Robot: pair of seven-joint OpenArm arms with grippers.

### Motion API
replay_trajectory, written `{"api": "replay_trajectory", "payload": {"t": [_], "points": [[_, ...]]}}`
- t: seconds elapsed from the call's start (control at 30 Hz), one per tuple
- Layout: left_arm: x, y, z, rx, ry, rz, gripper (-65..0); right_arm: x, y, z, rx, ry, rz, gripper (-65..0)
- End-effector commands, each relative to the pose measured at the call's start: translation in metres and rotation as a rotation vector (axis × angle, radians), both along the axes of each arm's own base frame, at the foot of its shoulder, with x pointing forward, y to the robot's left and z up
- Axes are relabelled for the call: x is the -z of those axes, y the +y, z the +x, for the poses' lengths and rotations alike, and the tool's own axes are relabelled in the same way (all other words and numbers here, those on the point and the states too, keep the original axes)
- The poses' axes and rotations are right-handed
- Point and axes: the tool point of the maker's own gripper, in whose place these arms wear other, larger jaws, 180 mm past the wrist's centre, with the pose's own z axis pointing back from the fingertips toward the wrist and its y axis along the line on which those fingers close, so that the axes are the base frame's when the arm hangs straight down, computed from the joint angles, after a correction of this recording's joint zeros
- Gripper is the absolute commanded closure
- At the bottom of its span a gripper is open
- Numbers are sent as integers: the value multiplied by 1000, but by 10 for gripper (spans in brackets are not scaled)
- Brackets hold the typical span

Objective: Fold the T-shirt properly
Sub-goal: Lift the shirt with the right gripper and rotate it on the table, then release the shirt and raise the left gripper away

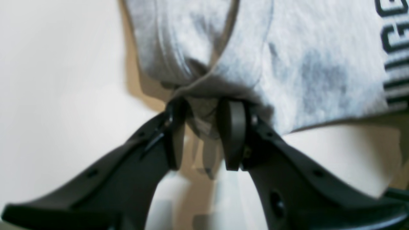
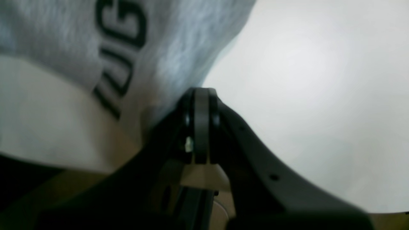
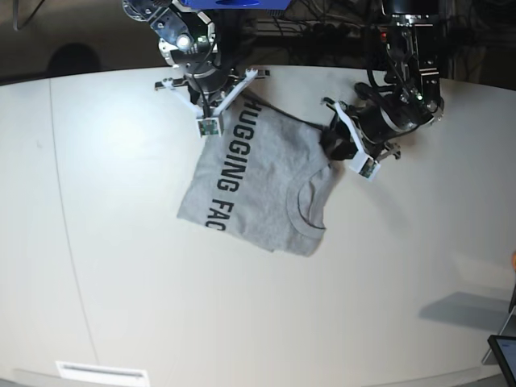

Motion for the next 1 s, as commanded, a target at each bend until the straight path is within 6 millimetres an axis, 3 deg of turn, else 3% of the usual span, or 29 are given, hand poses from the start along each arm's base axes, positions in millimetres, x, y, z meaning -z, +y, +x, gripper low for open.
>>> {"api": "replay_trajectory", "payload": {"t": [0.0,0.43,0.63,0.77,0.87,0.97], "points": [[2,11,4,0,21,51,-200,11,9,-29,-32,139,32,-1],[-16,24,90,-59,-40,18,-200,-9,47,-15,-170,49,67,-1],[-34,5,128,3,-78,16,-200,-7,43,-17,-167,54,57,-1],[-55,5,128,23,-142,47,-200,-20,25,-11,-118,14,56,-1],[-70,24,110,22,-172,135,-200,-29,12,-1,-70,-10,57,-1],[-92,55,86,-51,-218,199,-200,-31,13,3,-74,-26,61,-1]]}}
